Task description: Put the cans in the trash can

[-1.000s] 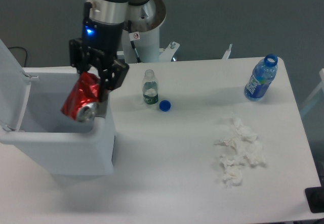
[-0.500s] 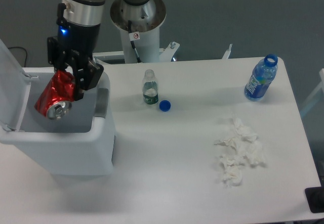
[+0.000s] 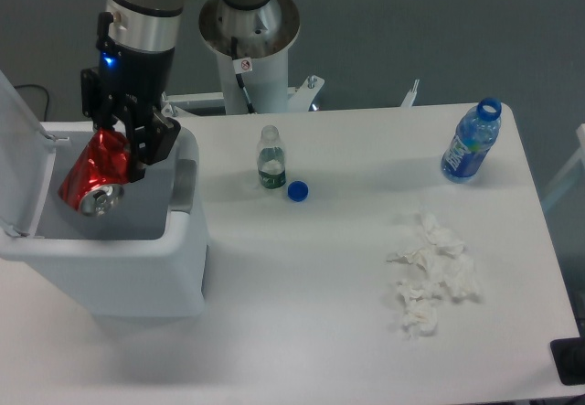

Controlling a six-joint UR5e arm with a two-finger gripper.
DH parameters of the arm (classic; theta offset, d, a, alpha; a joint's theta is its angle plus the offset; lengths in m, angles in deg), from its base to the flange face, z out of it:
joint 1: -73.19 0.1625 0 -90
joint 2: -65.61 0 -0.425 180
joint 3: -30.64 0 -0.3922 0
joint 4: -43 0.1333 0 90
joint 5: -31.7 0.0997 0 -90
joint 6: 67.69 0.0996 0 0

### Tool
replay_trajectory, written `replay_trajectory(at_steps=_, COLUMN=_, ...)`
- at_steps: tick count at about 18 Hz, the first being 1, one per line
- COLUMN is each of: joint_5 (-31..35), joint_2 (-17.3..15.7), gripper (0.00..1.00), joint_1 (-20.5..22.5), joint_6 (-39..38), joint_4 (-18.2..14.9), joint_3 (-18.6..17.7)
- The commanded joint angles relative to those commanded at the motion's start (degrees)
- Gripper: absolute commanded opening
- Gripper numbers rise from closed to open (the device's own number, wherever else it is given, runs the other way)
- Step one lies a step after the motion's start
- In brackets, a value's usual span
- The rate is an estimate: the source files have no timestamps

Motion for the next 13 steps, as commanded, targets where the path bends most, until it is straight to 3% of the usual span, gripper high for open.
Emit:
replay_trajectory(at_steps=4, joint_5=0.0, joint_2=-0.3, gripper=0.74, joint_1=0.0, joint_6=0.2, joint_4=0.0, joint_3=-0.2)
replay_trajectory(at_steps=10, joint_5=-0.1, joint_2=-0.2, gripper=0.79, joint_1=0.0, joint_6=0.5, joint_4=0.4, joint_3=0.0)
replay_trajectory(at_steps=12, joint_5=0.0, joint_2=0.1, gripper=1.00, joint_1=0.6, joint_6=0.7, joint_4=0.6, joint_3=0.5)
replay_trajectory(at_steps=13, joint_5=0.2, joint_2=0.0, gripper=1.00, joint_1=0.8, joint_6=0.7, joint_4=0.7, joint_3=0.4)
